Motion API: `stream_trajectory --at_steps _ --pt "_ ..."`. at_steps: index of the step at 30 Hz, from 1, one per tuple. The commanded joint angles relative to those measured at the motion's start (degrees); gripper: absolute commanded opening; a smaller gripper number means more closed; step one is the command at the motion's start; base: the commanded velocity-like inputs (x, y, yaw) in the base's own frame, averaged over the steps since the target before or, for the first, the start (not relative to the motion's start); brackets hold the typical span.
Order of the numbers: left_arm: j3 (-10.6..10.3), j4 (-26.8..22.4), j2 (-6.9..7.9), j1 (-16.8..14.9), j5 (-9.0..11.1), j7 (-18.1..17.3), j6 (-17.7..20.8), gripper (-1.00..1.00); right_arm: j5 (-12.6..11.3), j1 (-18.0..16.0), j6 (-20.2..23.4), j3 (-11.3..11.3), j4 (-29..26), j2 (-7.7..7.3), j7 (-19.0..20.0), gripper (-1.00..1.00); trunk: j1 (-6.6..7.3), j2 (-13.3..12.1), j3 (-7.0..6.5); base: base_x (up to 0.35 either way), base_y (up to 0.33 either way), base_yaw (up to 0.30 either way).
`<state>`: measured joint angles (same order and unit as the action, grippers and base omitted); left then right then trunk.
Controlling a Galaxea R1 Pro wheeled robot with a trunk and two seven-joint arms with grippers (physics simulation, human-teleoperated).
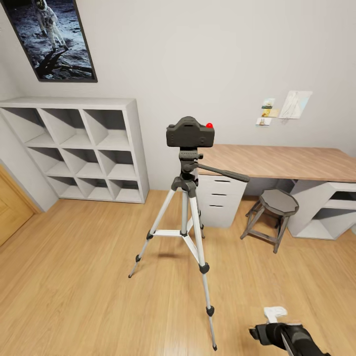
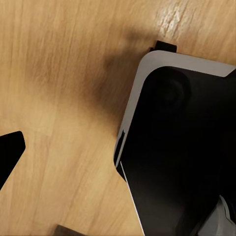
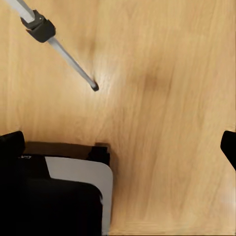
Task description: Attach the digital camera to the camera tripod in the bedroom.
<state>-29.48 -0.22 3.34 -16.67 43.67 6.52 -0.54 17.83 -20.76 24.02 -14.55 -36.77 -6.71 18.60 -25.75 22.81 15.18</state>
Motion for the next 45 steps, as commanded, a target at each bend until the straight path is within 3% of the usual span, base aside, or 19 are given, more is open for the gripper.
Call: stream_trajectory --at_steps 1,12,21,31,35,45 --pt "-0.5 0.0 0.0 0.0 0.4 0.1 -0.1 1.0 0.6 0.0 -1.2 -0.5 2.0 -0.28 0.5 1.0 -0.03 0.1 0.1 0.0 0.0 0.0" --pt "-0.4 0.0 -0.08 0.0 0.5 0.1 0.1 1.0 1.0 0.1 -13.8 -1.5 22.4 -3.09 -0.2 1.0 -0.03 0.1 0.1 0.0 0.0 0.0" --pt "-0.4 0.1 -0.4 0.0 0.6 0.1 0.5 1.0 1.0 0.1 -18.3 -1.5 34.0 -4.13 -1.4 1.0 -0.03 0.1 0.1 0.0 0.0 0.0" --pt "-0.3 0.2 -0.59 0.1 0.7 0.1 1.0 1.0 1.0 0.2 -20.6 -1.4 38.1 -4.11 -3.9 1.0 -0.03 0.1 0.1 0.0 0.0 0.0" --pt "-0.3 0.2 -0.55 0.6 0.7 0.1 3.0 1.0 0.9 1.8 -21.8 -1.4 38.5 -3.9 -6.3 1.0 -0.03 0.1 0.1 0.0 0.0 0.0" --pt "-0.3 0.1 -0.62 1.5 0.6 0.1 4.6 1.0 0.5 3.8 -21.9 -1.6 38.6 -3.29 -7.7 1.0 -0.03 0.1 0.1 0.0 0.0 0.0"
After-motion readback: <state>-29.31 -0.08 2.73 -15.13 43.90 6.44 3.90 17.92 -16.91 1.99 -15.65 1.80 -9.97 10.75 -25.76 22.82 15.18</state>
